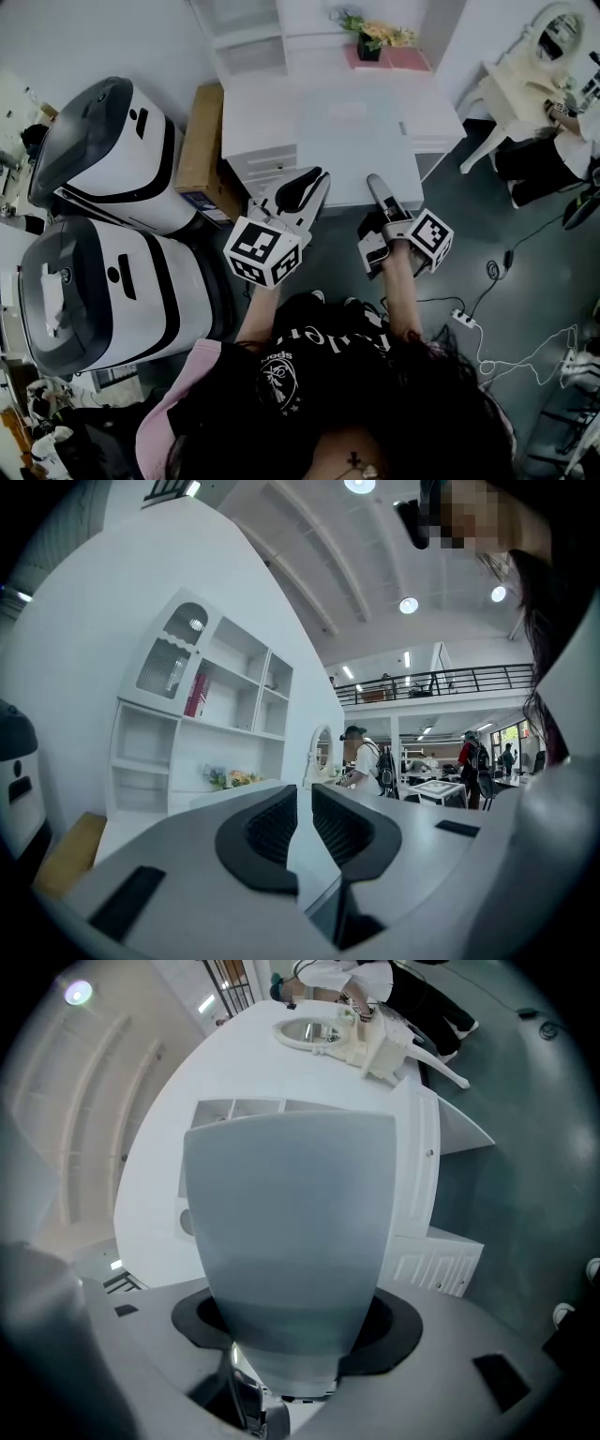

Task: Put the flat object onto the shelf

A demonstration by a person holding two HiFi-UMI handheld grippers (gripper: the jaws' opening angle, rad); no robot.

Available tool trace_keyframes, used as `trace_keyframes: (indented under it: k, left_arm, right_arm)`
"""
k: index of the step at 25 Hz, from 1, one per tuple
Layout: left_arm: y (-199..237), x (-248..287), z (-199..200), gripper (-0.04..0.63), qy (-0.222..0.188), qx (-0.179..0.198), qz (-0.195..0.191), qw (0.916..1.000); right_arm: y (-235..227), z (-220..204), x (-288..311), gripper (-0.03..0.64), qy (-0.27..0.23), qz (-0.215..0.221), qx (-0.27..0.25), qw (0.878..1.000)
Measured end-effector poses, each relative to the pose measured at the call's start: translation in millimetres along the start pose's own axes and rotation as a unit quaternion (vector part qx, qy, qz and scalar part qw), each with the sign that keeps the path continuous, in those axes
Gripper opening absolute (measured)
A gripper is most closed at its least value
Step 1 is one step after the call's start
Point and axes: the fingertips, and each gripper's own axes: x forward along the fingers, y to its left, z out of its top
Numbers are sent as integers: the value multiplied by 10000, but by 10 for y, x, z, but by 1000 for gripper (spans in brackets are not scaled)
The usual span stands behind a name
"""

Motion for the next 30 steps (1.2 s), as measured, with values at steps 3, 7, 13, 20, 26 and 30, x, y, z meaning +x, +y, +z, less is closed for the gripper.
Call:
trace_keyframes:
  k: [3,7,13,20,26,30]
  left_arm:
    - [74,-61,-35,51,-7,-52,-58,10000]
    - [167,-96,-115,51,36,-135,-98,9999]
    - [303,-40,-112,51,-18,-240,-138,9996]
    - [481,204,-150,50,20,-302,-73,9995]
    - [751,552,-178,51,24,-304,158,9994]
    - [938,955,-201,50,59,-337,361,9988]
  right_arm:
    - [-15,-67,0,304,-78,-14,17,10000]
    - [-66,-124,1,304,-128,-96,12,9999]
    - [-83,-107,71,304,-161,-205,-46,9996]
    - [-75,168,261,304,-214,-155,-46,9996]
    - [-95,576,589,304,-189,-47,-45,9998]
    - [-125,978,864,304,-104,46,-97,9999]
